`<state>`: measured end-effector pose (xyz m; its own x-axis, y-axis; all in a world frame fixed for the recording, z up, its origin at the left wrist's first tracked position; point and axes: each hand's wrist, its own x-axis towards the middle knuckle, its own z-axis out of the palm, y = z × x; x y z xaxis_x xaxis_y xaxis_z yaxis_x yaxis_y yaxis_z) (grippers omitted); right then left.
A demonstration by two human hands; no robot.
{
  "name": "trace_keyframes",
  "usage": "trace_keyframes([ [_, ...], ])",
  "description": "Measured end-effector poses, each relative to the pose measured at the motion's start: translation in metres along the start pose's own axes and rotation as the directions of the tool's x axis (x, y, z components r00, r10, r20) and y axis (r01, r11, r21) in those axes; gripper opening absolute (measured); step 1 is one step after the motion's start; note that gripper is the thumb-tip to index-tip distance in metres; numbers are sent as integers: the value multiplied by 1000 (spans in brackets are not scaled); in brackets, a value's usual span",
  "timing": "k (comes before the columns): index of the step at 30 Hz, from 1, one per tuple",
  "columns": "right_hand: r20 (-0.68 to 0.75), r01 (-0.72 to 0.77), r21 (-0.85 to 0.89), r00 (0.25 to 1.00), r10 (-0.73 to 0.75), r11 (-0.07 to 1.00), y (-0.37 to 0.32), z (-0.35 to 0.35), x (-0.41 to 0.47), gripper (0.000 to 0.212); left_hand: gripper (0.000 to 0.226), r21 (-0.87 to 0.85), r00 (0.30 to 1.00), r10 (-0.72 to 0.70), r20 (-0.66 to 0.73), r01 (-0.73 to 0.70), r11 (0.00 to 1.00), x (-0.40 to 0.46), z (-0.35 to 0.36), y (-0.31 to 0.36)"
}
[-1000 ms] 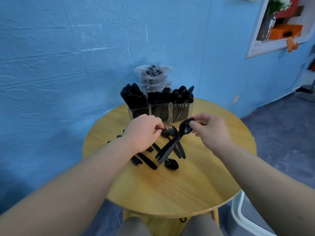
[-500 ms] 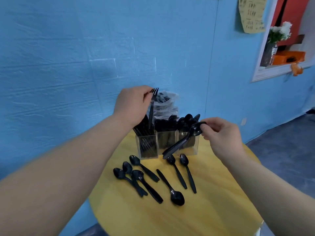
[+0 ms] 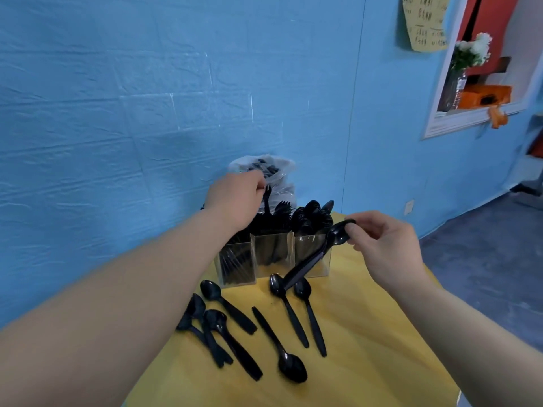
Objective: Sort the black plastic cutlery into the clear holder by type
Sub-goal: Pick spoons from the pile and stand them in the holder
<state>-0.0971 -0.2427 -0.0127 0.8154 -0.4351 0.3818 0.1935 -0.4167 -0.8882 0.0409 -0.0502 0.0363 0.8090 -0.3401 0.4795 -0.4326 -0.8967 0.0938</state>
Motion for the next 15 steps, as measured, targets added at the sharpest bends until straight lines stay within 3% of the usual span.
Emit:
trace_keyframes([
  [3, -13, 17, -3, 1000, -17, 1000, 1, -2, 7, 25, 30, 47, 963, 17, 268, -31, 998, -1, 14, -2],
  [5, -37, 42, 4, 998, -42, 999, -2, -4, 13, 22, 34, 62, 927, 46, 373, -75, 995, 1, 17, -3],
  [8, -139, 137, 15, 981, -134, 990, -15, -13, 34, 14, 39, 56, 936, 114, 334, -140, 989, 2, 14, 1],
  [11, -252, 302, -72, 916, -310, 951, -36, -24, 62, 12, 41, 112, 944, 244, 221, -273, 955, -1, 14, 10],
  [15, -180, 460, -249, 843, -507, 853, -48, -17, 87, 16, 53, 150, 919, 331, 215, -366, 918, -6, 19, 20],
])
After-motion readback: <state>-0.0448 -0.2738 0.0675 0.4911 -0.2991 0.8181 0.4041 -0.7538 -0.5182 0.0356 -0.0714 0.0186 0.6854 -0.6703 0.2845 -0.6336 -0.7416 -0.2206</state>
